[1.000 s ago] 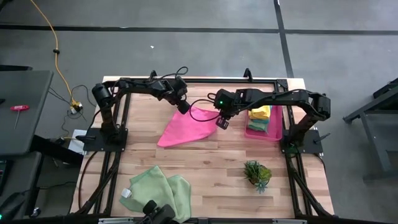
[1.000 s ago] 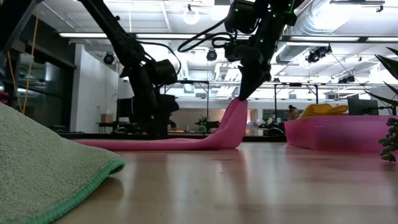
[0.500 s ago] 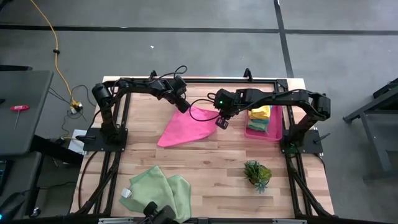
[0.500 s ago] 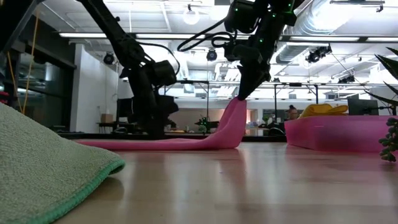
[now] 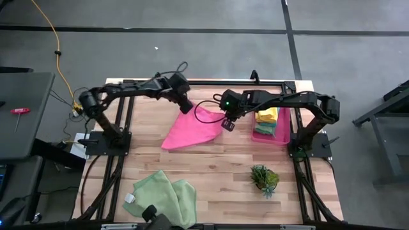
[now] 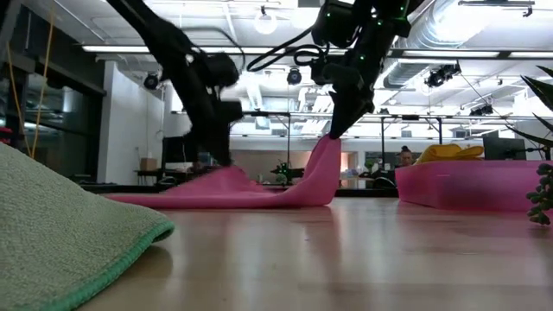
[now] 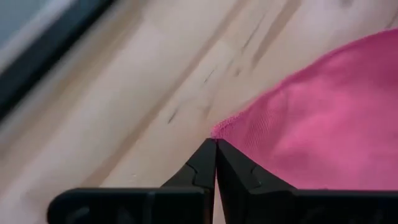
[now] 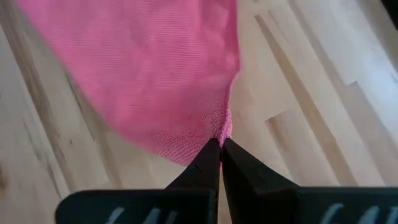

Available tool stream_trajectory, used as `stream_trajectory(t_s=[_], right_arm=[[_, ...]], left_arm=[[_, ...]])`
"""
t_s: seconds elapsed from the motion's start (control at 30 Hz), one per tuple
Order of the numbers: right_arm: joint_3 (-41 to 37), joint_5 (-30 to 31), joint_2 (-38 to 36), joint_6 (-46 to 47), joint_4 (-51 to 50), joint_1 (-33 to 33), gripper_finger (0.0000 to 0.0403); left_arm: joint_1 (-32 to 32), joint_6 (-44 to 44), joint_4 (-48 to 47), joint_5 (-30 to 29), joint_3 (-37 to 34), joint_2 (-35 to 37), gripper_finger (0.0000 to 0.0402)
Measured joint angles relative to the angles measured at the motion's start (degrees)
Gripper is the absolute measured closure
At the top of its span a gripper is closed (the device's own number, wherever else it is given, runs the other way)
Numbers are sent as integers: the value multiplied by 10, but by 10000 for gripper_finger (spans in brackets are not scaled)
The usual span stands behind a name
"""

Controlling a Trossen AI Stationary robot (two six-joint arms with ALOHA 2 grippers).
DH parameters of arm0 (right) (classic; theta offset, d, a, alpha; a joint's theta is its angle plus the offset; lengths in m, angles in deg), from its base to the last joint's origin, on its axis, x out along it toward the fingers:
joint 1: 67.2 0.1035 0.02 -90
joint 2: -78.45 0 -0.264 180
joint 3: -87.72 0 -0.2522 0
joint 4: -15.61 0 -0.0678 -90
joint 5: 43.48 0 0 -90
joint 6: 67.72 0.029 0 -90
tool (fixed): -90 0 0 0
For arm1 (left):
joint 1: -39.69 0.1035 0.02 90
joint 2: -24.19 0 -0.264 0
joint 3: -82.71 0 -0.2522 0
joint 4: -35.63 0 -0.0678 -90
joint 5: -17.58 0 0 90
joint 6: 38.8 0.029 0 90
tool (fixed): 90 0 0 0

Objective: Fold microfiber towels
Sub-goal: Fold the pink microfiber cloth

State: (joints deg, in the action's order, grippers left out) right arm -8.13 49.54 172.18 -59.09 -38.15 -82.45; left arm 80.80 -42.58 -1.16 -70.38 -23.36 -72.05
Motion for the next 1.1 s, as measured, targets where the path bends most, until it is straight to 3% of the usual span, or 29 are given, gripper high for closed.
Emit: stream_trajectory(t_s=[0.2,0.4,0.63,0.9,1.1], right_arm=[[14,0,-10,-11,-1,-33,403],[98,1,-15,-46,-46,-72,403],[186,55,-14,-90,-103,-117,403],[195,25,-14,-105,-96,-176,403],[195,25,-14,-128,-61,-203,403]], left_arm=[[23,10,-27,-3,0,123,401],[42,10,-72,-3,0,242,401],[44,17,-91,-44,0,345,402],[55,79,-78,-122,0,364,401],[88,132,9,-132,0,338,401]])
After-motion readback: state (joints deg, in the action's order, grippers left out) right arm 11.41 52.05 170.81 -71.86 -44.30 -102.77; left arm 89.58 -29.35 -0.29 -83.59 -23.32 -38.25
